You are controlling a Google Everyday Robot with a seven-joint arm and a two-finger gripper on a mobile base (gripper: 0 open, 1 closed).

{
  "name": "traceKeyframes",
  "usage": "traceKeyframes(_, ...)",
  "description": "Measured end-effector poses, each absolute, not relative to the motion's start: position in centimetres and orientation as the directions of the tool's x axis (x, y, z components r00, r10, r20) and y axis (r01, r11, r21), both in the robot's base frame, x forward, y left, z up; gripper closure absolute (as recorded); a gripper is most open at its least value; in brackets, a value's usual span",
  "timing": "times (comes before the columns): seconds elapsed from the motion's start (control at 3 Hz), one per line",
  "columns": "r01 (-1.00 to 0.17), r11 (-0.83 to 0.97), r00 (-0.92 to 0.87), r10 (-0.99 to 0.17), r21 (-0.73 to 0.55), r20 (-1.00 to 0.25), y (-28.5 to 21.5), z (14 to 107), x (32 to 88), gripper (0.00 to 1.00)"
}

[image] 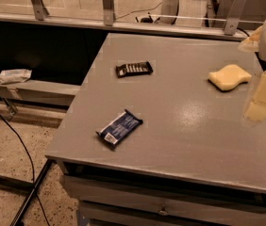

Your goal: Pick sponge

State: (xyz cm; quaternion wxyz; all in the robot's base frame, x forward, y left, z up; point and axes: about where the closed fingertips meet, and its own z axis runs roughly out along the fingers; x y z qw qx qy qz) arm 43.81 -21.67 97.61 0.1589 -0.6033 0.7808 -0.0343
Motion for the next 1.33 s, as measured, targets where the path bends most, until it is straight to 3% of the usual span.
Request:
traceKeyframes(0.67, -0.925, 0.281, -0.228, -0.949, -0.254, -0.219, -22.5, 97.8, 46.0, 0.0)
traceKeyframes(1.33, -0.825, 0.482, -0.351, -0.846, -0.295, -0.4, -27.0, 97.6, 58.3, 0.0)
